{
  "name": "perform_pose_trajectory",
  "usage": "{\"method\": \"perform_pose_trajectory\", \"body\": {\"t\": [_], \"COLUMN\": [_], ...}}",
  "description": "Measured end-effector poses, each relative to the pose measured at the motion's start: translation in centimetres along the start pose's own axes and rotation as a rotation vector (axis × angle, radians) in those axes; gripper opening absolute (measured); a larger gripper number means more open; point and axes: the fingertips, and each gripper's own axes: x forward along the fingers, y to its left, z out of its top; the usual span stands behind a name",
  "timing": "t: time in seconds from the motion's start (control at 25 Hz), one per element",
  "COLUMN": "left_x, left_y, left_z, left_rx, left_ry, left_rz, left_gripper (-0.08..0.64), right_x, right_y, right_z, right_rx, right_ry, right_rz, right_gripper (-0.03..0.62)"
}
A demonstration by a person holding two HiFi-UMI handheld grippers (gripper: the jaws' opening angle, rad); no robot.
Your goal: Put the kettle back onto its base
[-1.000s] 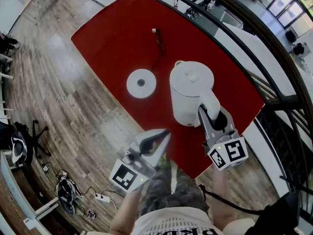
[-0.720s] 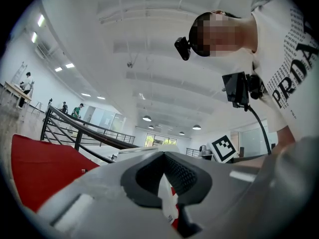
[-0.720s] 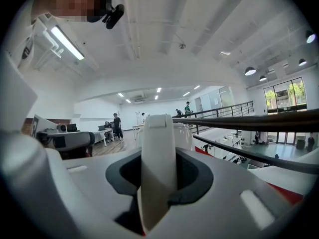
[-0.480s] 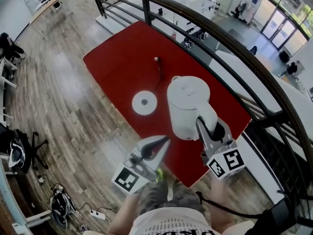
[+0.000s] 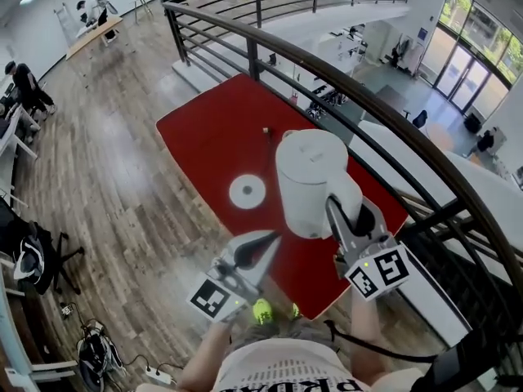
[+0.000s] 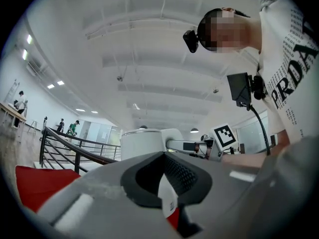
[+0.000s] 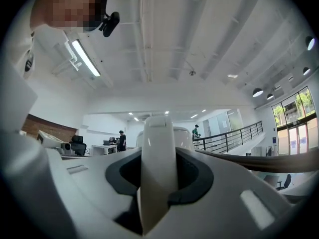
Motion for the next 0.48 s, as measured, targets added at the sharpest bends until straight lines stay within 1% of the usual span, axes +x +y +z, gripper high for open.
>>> {"method": "perform_pose_trajectory", "body": {"t": [0.16,0.36,0.48], "left_x": [-0.6,-2.0,-2.7], "left_y": [-0.8,-2.0,-1.7], "left_z": [1.8,2.4,3.1], "left_rx": [0.013,0.04,0.049], "left_ry": [-0.023,-0.026,-0.039], "left_rz": [0.011,0.02,0.024], "left_gripper": [-0.002,-0.002,-0.002], "right_x": [-0.7,-1.7,-1.3], "right_y": [0.6,1.6,2.4], "right_z": [2.5,3.1,3.4], "right_rx": [0.003,-0.018,-0.039], "right_ry": [-0.041,-0.043,-0.04], "right_rz": [0.013,0.02,0.022], "right_gripper": [0.117,0.118,0.118]}}
